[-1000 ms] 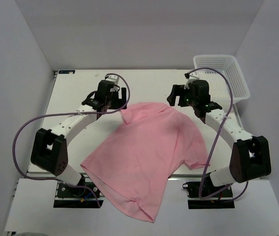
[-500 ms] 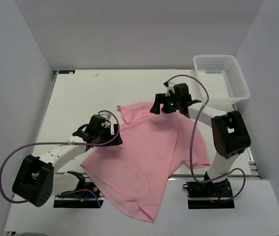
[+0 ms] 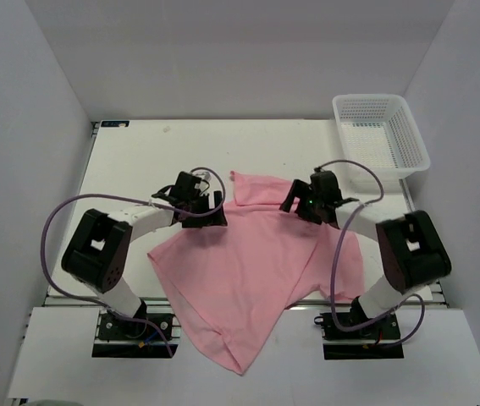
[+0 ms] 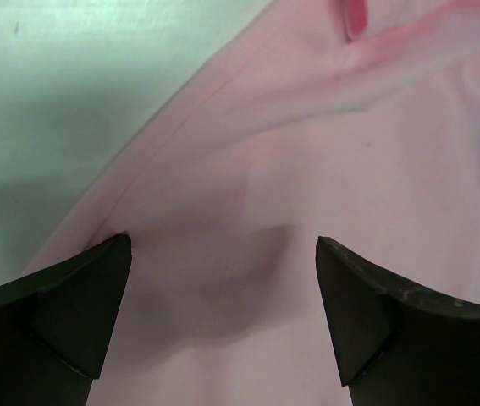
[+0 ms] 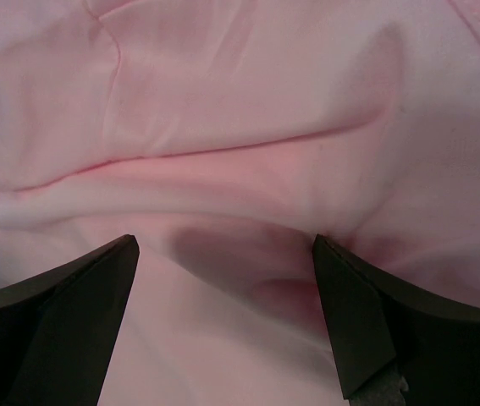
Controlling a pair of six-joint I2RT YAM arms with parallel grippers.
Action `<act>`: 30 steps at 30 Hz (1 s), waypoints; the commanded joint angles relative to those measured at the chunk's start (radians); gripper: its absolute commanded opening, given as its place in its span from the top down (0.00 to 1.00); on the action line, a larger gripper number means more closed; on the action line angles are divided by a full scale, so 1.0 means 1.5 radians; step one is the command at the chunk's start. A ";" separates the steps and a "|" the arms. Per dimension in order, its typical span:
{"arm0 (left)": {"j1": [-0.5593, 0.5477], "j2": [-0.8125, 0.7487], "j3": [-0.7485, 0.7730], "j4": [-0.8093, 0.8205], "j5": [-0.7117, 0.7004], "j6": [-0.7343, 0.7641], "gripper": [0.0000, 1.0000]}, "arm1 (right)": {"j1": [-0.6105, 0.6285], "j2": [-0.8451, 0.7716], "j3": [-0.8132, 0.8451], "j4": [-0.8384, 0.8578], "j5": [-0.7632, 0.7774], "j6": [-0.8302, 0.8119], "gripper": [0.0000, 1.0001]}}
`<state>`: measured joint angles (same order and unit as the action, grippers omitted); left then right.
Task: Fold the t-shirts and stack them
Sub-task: Flatten out the tshirt
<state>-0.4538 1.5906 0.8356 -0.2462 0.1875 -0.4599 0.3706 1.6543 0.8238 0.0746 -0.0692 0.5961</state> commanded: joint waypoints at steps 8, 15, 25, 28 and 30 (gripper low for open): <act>-0.005 0.085 0.157 -0.021 0.071 0.093 0.00 | 0.003 -0.393 -0.271 -0.206 0.183 0.203 0.10; -0.005 -0.074 0.100 -0.084 -0.048 0.075 0.00 | 0.003 -0.517 -0.192 -0.229 0.233 0.035 0.10; 0.010 -0.343 -0.121 -0.258 -0.294 -0.118 0.00 | 0.017 -0.305 -0.072 -0.064 0.123 -0.057 0.10; 0.010 -0.359 -0.145 -0.237 -0.312 -0.138 0.01 | 0.019 -0.279 -0.053 -0.057 0.090 -0.070 0.10; 0.010 -0.359 -0.152 -0.202 -0.318 -0.131 0.03 | 0.020 -0.269 -0.052 -0.036 0.080 -0.073 0.10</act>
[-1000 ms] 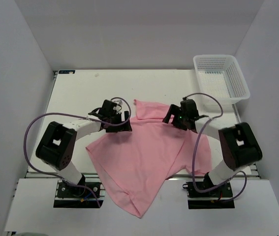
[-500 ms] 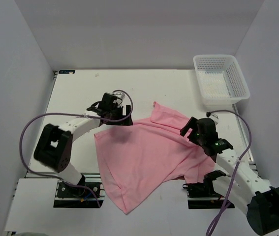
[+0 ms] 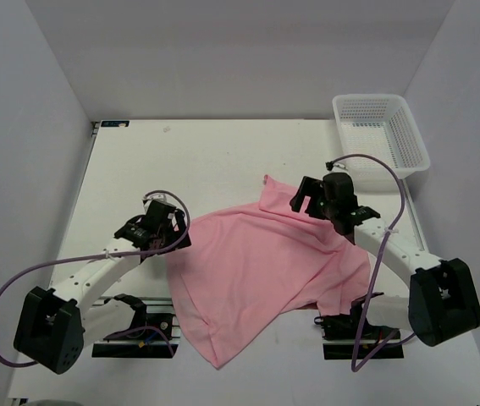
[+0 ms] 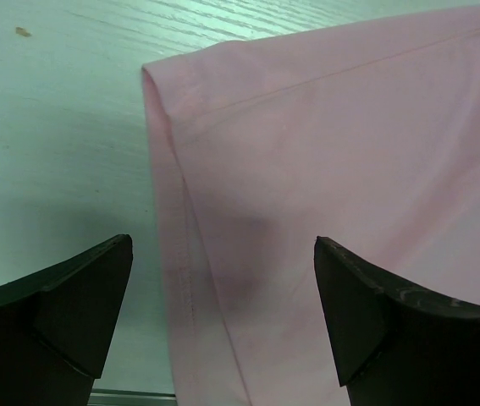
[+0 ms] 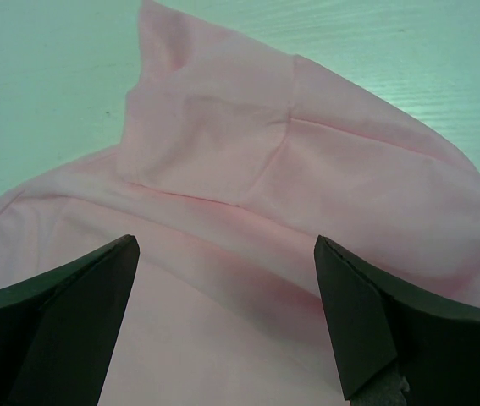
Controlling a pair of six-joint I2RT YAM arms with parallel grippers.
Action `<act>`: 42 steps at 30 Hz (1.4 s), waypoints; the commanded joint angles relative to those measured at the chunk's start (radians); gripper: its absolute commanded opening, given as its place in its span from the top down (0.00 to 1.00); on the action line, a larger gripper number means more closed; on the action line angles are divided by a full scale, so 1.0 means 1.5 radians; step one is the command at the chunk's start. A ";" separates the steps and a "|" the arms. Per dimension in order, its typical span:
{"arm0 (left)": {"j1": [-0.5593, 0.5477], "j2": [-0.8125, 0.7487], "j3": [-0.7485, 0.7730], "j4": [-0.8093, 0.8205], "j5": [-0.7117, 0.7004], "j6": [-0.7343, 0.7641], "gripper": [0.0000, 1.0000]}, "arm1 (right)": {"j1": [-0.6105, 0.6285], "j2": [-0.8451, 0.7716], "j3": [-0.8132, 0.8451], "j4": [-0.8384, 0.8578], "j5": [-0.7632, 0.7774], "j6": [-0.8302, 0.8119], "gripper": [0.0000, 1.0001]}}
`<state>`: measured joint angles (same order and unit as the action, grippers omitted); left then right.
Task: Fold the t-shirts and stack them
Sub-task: Flatten out the tshirt
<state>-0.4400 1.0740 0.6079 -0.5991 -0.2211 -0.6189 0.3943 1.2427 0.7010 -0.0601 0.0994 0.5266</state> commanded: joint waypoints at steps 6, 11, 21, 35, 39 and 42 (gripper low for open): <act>0.007 0.049 0.000 0.099 -0.088 -0.006 0.04 | 0.005 0.019 0.036 0.053 -0.046 -0.042 0.10; 0.019 0.095 -0.006 0.157 -0.063 0.016 0.09 | 0.004 0.019 0.041 0.048 -0.046 -0.043 0.10; 0.032 0.110 -0.022 0.206 -0.047 0.028 0.19 | 0.006 0.036 0.054 0.045 -0.055 -0.050 0.10; 0.038 0.135 -0.022 0.251 -0.023 0.041 0.49 | 0.006 0.037 0.052 0.045 -0.059 -0.052 0.10; 0.038 0.135 -0.028 0.257 -0.023 0.049 0.59 | 0.010 0.041 0.054 0.045 -0.060 -0.056 0.10; 0.038 0.135 -0.022 0.229 -0.038 0.049 0.59 | 0.008 0.043 0.057 0.043 -0.059 -0.062 0.10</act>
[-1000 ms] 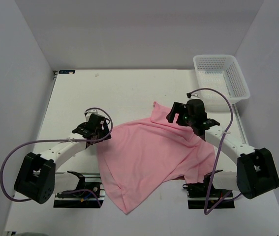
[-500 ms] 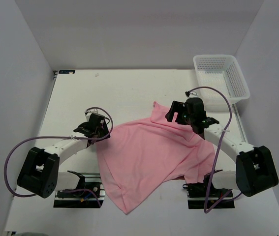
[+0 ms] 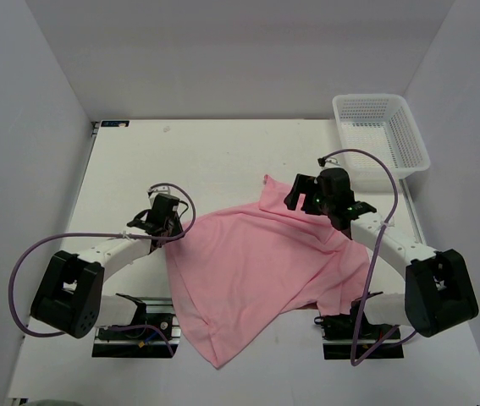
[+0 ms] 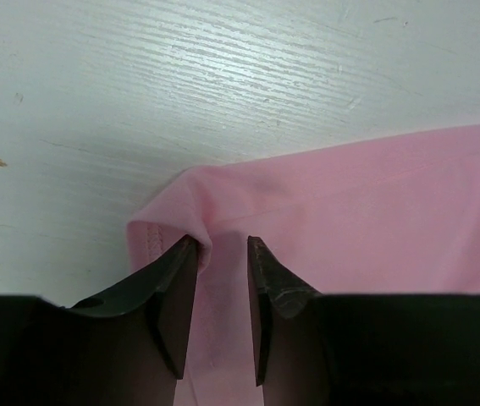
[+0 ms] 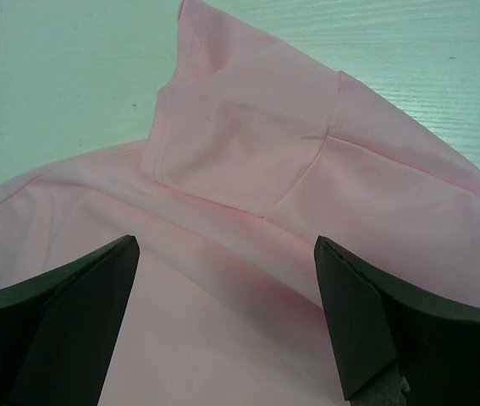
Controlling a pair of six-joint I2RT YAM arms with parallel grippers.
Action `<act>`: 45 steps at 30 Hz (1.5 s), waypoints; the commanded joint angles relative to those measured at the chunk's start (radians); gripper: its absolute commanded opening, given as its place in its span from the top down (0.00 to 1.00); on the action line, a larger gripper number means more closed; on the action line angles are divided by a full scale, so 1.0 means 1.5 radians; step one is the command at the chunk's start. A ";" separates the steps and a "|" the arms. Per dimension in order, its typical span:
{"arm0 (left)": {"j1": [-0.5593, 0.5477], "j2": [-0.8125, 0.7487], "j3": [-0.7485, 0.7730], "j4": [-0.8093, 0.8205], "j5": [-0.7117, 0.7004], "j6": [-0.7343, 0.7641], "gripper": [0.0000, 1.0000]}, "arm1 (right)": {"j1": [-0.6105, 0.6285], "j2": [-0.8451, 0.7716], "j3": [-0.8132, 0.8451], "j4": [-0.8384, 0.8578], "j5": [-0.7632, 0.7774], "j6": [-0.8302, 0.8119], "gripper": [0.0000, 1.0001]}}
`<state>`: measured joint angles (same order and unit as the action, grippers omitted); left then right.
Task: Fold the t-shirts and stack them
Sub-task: Flatten out the tshirt
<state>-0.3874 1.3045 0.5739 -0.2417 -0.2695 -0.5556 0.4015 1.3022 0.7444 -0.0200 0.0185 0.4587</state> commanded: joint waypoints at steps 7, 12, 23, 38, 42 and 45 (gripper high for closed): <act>0.003 -0.024 -0.017 -0.009 -0.012 0.006 0.50 | 0.003 0.011 0.034 0.014 -0.005 -0.024 0.10; 0.003 0.021 -0.003 -0.026 -0.018 -0.016 0.57 | 0.003 0.012 0.038 0.015 -0.005 -0.025 0.10; 0.003 -0.040 0.017 -0.047 -0.026 -0.008 1.00 | 0.018 0.075 0.098 0.014 -0.041 -0.085 0.10; 0.003 -0.159 0.063 -0.100 0.027 0.035 1.00 | 0.064 0.495 0.500 -0.120 0.119 -0.192 0.18; 0.003 -0.159 0.069 -0.106 0.041 0.035 1.00 | 0.067 0.543 0.572 -0.147 0.147 -0.194 0.24; 0.003 -0.153 0.069 -0.106 0.053 0.035 1.00 | 0.067 0.558 0.576 -0.144 0.147 -0.193 0.35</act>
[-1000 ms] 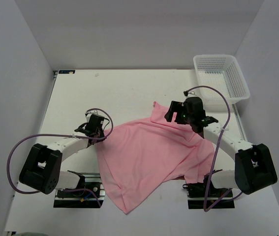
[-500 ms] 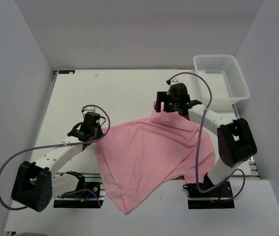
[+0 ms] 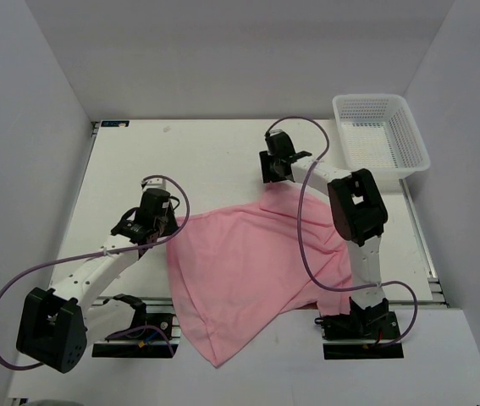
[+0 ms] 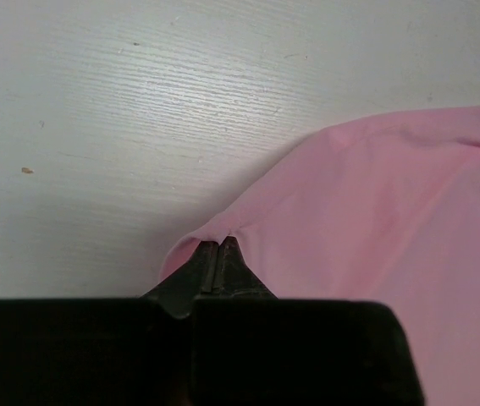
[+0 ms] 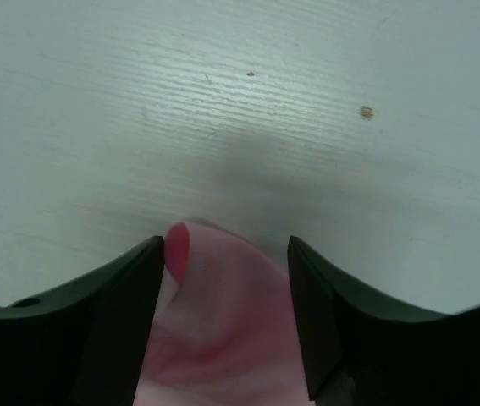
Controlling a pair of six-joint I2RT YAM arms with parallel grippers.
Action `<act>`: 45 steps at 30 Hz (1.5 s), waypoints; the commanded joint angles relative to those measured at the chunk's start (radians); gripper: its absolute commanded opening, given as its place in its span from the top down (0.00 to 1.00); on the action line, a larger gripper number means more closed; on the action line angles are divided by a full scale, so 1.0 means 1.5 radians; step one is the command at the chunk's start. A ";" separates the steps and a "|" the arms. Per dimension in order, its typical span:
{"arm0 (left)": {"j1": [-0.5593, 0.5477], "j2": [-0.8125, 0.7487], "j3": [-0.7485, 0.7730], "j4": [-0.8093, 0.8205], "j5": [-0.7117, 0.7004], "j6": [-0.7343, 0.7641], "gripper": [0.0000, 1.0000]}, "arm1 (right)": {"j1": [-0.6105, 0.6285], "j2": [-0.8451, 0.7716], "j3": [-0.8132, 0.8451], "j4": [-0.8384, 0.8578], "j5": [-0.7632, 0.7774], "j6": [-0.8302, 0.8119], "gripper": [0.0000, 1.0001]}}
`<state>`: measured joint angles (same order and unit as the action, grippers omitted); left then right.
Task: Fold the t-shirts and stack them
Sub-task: Flatten out the tshirt
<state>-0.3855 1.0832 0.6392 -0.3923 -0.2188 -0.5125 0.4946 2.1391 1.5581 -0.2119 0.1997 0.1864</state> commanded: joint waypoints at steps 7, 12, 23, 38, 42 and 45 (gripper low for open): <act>0.001 -0.012 0.044 -0.012 0.025 0.012 1.00 | 0.005 0.002 0.040 -0.013 0.062 0.006 1.00; 0.001 -0.039 0.081 -0.013 0.025 0.029 1.00 | 0.004 -0.102 -0.005 0.017 0.123 0.032 1.00; 0.001 -0.181 0.210 0.044 0.062 0.080 1.00 | 0.004 -0.480 -0.150 0.048 0.277 0.055 1.00; 0.001 -0.231 0.515 0.007 0.093 0.186 1.00 | 0.003 -0.826 -0.027 0.027 -0.036 -0.179 1.00; 0.001 -0.231 0.596 -0.027 0.056 0.201 1.00 | 0.002 -0.884 0.005 0.019 -0.162 -0.277 1.00; 0.001 -0.237 0.633 -0.045 0.046 0.210 1.00 | 0.000 -0.914 0.037 -0.005 -0.209 -0.318 1.00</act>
<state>-0.3859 0.7319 1.5341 -0.4080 -0.1123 -0.2363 0.4992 0.8085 1.5459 -0.2195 0.0311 -0.1455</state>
